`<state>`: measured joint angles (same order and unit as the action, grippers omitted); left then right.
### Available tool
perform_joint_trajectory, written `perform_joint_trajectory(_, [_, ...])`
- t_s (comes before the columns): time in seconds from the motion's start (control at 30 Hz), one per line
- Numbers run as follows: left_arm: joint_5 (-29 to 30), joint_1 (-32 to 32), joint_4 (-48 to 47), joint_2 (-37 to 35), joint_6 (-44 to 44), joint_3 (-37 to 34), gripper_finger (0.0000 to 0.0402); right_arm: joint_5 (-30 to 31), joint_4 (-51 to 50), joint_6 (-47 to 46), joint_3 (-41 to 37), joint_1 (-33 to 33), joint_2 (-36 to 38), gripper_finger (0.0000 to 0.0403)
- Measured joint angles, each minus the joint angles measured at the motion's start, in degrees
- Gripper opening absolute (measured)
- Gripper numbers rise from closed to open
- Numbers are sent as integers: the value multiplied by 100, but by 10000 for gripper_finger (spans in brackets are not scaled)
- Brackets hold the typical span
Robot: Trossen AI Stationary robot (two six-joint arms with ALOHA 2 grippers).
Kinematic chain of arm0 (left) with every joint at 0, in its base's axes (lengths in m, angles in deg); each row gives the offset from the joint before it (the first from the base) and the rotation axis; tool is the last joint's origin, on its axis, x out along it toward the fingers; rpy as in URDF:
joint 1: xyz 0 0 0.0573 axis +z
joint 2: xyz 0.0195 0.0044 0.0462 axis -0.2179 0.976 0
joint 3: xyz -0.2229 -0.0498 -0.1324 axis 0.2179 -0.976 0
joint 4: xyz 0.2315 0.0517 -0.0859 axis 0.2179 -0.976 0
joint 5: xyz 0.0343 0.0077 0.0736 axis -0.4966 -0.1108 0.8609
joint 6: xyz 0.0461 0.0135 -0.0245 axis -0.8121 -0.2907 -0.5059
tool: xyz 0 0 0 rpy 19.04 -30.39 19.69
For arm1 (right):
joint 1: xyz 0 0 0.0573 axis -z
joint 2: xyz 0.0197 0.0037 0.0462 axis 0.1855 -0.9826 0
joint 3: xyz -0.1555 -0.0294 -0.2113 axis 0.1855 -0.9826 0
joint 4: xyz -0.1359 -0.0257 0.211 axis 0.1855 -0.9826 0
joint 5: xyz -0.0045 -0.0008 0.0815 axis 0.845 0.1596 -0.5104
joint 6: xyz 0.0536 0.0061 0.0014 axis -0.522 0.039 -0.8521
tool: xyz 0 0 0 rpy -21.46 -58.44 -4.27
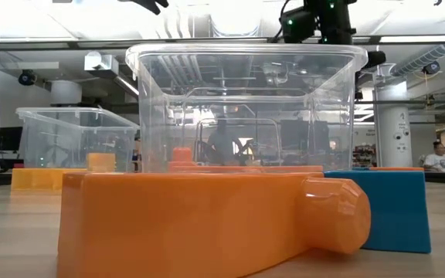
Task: Sort blocks
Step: Put the blue game piece into the bottom right transparent bin
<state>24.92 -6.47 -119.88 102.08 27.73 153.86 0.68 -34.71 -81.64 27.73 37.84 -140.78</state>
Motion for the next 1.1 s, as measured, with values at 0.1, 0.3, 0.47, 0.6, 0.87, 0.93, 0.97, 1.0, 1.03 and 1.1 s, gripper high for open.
perform_joint_trajectory(0.1, [-1,0,-241,0,74,0,230,-12,84,-103,-248,-31,135,12])
perform_joint_trajectory(0.3, [6,0,-746,-50,367,-2,230,132,1652,-986,-1306,-316,1196,12])
perform_joint_trajectory(0.47, [186,0,-722,-81,312,-11,230,498,2557,-2101,-2296,-626,1772,13])
perform_joint_trajectory(0.6, [518,0,-720,-83,217,-11,230,457,2816,-2785,-2599,-670,1941,13])
perform_joint_trajectory(0.87, [898,96,-642,-90,-157,-11,230,160,2782,-3717,-2779,-543,1576,13])
perform_joint_trajectory(0.93, [901,155,-643,-94,-157,-11,230,177,2772,-3751,-2795,-554,1377,13])
perform_joint_trajectory(0.97, [901,174,-643,-94,-157,-11,230,184,2787,-3769,-2795,-552,1278,13])
perform_joint_trajectory(1.0, [901,186,-643,-94,-157,-11,230,186,2789,-3769,-2793,-546,1172,13])
perform_joint_trajectory(1.03, [899,192,-643,-94,-157,-11,230,184,2773,-3756,-2782,-535,1062,13])
perform_joint_trajectory(1.1, [898,190,-647,-94,-157,-11,230,159,2774,-3707,-2740,-536,870,13])
